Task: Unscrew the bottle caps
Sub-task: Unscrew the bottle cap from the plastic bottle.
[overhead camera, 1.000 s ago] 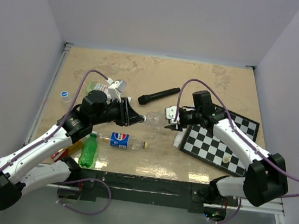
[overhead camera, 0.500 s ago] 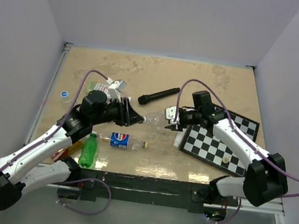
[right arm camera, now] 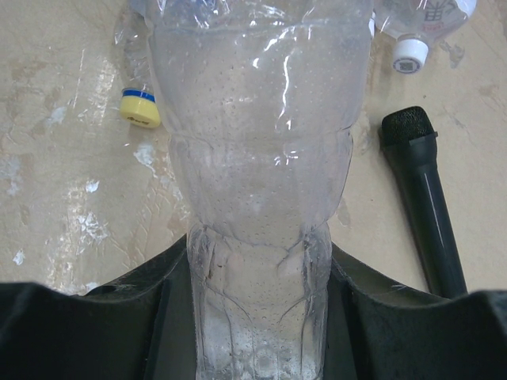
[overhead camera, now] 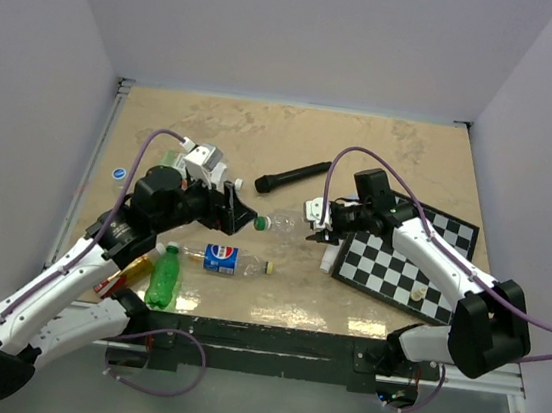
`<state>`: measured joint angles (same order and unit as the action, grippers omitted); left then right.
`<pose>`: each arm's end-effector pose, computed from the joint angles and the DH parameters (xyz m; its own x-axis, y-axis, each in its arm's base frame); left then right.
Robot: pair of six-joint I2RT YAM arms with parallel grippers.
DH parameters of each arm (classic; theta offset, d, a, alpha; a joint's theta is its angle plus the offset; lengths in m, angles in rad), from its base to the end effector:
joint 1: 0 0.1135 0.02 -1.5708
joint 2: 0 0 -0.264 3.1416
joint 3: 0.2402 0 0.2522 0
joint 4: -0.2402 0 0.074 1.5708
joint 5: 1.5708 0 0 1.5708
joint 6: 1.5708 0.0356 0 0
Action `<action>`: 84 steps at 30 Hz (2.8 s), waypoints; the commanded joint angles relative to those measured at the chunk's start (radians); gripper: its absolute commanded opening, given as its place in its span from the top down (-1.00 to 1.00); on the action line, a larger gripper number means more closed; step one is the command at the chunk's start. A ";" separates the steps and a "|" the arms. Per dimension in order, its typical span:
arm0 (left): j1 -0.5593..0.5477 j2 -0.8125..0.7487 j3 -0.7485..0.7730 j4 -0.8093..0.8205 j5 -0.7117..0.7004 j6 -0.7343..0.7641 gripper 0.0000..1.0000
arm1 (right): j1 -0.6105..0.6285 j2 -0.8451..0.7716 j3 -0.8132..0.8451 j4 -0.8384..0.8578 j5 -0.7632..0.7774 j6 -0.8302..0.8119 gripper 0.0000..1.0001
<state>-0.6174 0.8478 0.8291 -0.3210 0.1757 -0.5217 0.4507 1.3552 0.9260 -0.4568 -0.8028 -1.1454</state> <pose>0.1547 -0.1175 0.3305 -0.5866 -0.1853 -0.7884 0.4753 0.7094 -0.5204 0.2352 0.1423 0.2475 0.3609 -0.5283 -0.7685 -0.9290 -0.1310 -0.3462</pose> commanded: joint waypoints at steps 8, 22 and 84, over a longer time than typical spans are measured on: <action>0.002 -0.139 0.033 -0.010 0.028 0.517 -0.95 | -0.001 0.002 0.019 0.000 -0.018 -0.013 1.00; 0.002 -0.202 -0.091 0.145 0.189 0.821 -0.98 | -0.001 0.001 0.020 -0.006 -0.019 -0.019 1.00; -0.041 0.039 -0.196 0.428 0.449 0.904 0.05 | -0.001 0.007 0.025 -0.022 -0.021 -0.027 1.00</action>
<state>-0.6514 0.8822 0.5930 0.0532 0.5888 0.4057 0.4507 1.3552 0.9260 -0.4671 -0.8028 -1.1591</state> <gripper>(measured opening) 0.484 0.495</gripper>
